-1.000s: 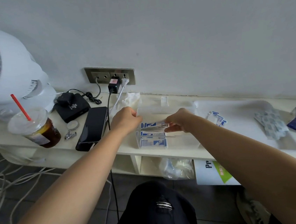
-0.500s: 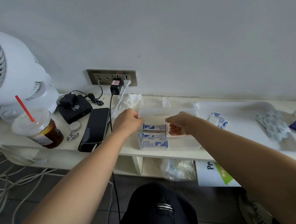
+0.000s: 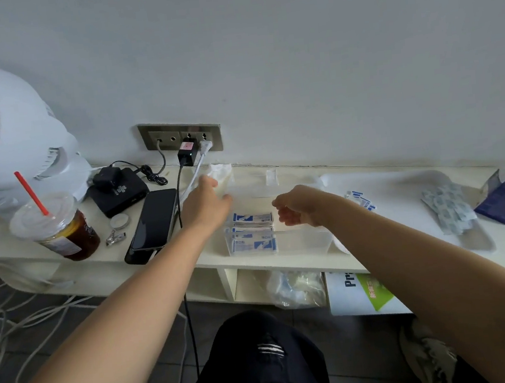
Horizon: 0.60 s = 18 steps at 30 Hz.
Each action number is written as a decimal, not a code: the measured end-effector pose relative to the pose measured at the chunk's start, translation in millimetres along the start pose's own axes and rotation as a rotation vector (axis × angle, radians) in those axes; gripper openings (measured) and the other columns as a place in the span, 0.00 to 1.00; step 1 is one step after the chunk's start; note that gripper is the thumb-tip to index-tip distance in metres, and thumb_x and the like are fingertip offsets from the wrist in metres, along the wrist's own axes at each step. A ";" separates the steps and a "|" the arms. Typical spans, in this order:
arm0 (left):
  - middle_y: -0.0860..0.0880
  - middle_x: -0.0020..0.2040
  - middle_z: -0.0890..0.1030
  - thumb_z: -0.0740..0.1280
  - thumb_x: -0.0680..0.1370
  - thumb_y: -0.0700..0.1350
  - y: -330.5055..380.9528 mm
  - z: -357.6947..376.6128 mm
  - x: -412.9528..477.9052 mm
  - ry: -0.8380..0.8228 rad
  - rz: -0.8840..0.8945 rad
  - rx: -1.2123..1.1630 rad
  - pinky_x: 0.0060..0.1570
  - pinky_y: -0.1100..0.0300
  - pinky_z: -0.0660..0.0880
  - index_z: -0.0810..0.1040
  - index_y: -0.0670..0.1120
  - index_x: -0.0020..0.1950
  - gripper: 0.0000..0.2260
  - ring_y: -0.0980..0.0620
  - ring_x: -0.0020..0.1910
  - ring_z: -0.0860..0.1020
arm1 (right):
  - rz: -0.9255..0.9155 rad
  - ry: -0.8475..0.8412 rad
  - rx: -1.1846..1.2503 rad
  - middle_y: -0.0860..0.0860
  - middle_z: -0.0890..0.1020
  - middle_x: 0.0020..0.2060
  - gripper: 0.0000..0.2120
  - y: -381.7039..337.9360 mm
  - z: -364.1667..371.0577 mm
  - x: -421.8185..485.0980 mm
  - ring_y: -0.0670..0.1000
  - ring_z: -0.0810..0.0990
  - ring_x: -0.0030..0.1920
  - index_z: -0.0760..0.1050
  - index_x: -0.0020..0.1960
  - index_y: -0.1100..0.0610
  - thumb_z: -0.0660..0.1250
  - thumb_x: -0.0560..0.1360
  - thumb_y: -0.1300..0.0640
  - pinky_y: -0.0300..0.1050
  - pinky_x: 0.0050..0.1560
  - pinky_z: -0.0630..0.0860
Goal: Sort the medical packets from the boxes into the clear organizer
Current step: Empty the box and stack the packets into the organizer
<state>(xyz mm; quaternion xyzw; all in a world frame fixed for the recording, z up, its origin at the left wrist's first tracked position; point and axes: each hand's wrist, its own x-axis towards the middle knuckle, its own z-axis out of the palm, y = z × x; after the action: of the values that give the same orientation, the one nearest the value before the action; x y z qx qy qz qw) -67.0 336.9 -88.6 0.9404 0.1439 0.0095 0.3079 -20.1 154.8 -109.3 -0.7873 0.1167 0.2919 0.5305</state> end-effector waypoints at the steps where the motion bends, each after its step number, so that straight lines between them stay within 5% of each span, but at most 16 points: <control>1: 0.50 0.47 0.74 0.63 0.78 0.46 3.2 -1.7 0.4 0.071 0.001 -0.024 0.47 0.55 0.71 0.68 0.47 0.63 0.14 0.45 0.51 0.76 | -0.044 0.000 0.008 0.59 0.77 0.44 0.10 -2.2 -3.9 -3.3 0.55 0.78 0.44 0.74 0.55 0.67 0.65 0.77 0.62 0.48 0.51 0.79; 7: 0.51 0.40 0.76 0.62 0.76 0.42 66.2 22.2 -6.6 0.220 0.210 -0.191 0.42 0.58 0.69 0.73 0.47 0.59 0.11 0.49 0.43 0.76 | -0.335 0.067 0.152 0.56 0.82 0.42 0.09 2.5 -59.0 -33.1 0.51 0.81 0.39 0.78 0.53 0.63 0.61 0.79 0.62 0.40 0.42 0.80; 14: 0.50 0.47 0.79 0.63 0.74 0.42 162.7 94.2 -30.9 -0.030 0.453 -0.218 0.41 0.63 0.65 0.78 0.49 0.49 0.07 0.54 0.40 0.74 | -0.268 0.327 0.150 0.53 0.80 0.36 0.11 48.9 -141.6 -49.2 0.48 0.78 0.34 0.78 0.53 0.65 0.58 0.79 0.65 0.39 0.37 0.74; 18: 0.47 0.58 0.77 0.64 0.76 0.42 188.7 137.2 -27.5 -0.247 0.409 -0.047 0.47 0.64 0.66 0.76 0.47 0.58 0.11 0.48 0.54 0.76 | -0.143 0.355 0.093 0.56 0.81 0.40 0.10 83.2 -176.6 -48.9 0.49 0.79 0.35 0.78 0.52 0.64 0.58 0.79 0.66 0.39 0.38 0.77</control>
<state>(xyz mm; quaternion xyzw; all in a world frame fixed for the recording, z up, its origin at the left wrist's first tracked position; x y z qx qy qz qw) -28.8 105.2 -88.1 0.9367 -0.0883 -0.0400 0.3364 -41.0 -45.0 -97.5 -0.8074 0.1657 0.1044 0.5566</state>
